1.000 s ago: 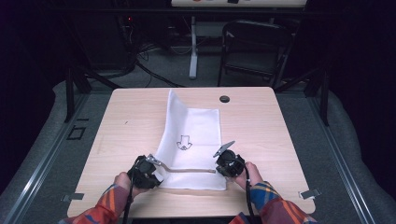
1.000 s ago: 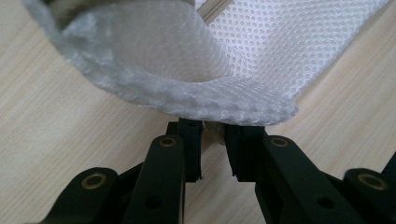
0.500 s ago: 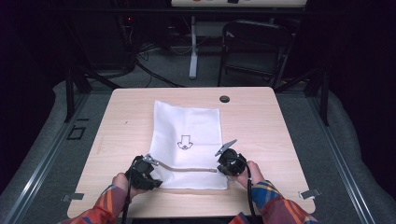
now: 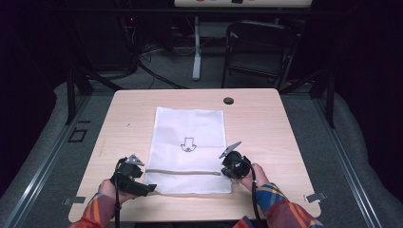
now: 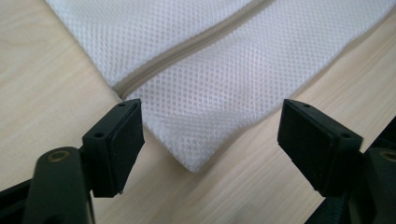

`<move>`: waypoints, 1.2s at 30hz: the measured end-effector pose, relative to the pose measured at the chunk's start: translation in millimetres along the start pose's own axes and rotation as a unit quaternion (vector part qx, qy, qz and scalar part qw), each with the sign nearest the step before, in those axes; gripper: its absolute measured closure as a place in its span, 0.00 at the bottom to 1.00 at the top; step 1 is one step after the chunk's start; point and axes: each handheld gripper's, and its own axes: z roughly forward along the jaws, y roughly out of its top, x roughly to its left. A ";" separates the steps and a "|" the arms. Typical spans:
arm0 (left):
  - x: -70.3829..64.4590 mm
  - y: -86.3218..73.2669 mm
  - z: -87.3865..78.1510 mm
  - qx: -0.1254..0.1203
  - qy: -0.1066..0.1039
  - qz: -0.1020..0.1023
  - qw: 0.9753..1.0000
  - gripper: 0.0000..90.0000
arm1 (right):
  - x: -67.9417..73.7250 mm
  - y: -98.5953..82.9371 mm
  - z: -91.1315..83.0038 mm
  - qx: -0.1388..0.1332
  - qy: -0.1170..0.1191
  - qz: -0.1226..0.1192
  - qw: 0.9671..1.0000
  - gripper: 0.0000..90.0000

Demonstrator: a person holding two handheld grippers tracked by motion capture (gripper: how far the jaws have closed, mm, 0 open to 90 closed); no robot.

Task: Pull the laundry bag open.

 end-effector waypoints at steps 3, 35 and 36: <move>-2.6 5.8 0.3 -0.014 0.004 0.017 1.000 0.19 | -1.2 0.0 -0.6 0.003 -0.001 -0.003 1.000 1.00; -68.4 90.0 89.2 -0.034 -0.055 0.168 0.984 0.12 | -2.7 -2.3 -0.2 -0.006 0.006 0.006 1.000 1.00; -70.9 91.3 92.7 -0.036 -0.059 0.166 0.984 0.13 | -2.9 -2.0 -0.7 -0.003 0.005 0.003 1.000 1.00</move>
